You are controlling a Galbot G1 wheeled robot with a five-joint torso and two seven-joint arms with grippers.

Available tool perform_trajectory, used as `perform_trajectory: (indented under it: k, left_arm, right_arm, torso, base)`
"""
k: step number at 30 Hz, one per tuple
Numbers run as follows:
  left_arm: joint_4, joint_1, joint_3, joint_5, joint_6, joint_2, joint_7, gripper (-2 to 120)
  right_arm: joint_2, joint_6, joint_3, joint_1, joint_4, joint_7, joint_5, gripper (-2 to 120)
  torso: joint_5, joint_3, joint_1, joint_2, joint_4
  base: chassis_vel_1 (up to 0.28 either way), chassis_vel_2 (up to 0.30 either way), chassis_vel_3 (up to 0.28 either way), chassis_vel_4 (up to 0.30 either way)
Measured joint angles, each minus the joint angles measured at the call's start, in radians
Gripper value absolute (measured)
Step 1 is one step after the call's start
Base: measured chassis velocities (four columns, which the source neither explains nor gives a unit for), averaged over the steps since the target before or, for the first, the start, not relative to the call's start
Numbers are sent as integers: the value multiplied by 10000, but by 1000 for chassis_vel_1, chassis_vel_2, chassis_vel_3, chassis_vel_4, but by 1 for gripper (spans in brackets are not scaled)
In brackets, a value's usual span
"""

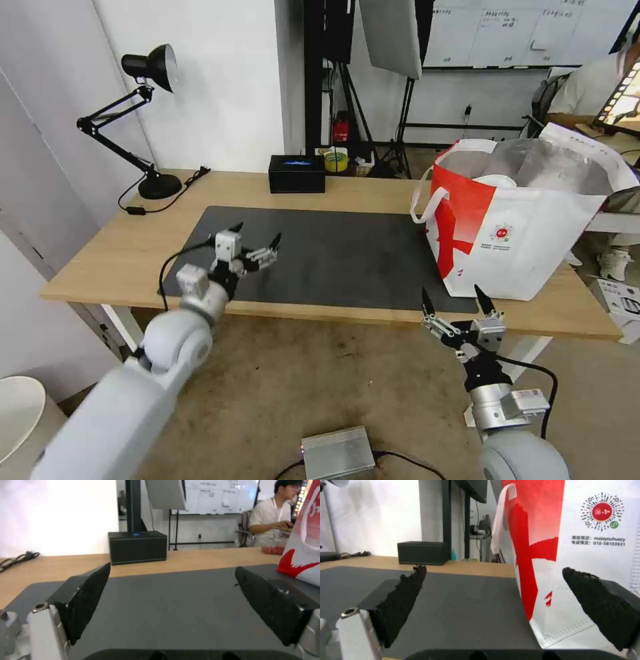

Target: Pick up the trash from the table and place it into the takeout bag.

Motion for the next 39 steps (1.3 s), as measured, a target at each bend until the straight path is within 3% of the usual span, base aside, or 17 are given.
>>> perform_trajectory:
  k: [10,15,39]
  left_arm:
    - [-982,1840,-1618,668,-146,-760,540,100]
    - [-1214,2541,-1999,810,-382,-950,756,100]
    - [-1607,3160,-2207,956,-540,-1225,805,100]
  right_arm:
    - [0,0,0,0,0,0,0,100]
    - [1,0,0,0,0,0,0,100]
    - [0,1,0,0,0,0,0,100]
  torso:
    - [3,0,0,0,-1]
    - [2,0,1,0,-1]
    - [2,1,2,-1,0]
  base:
    - [0,0,0,0]
    - [0,0,0,0]
    - [0,0,0,0]
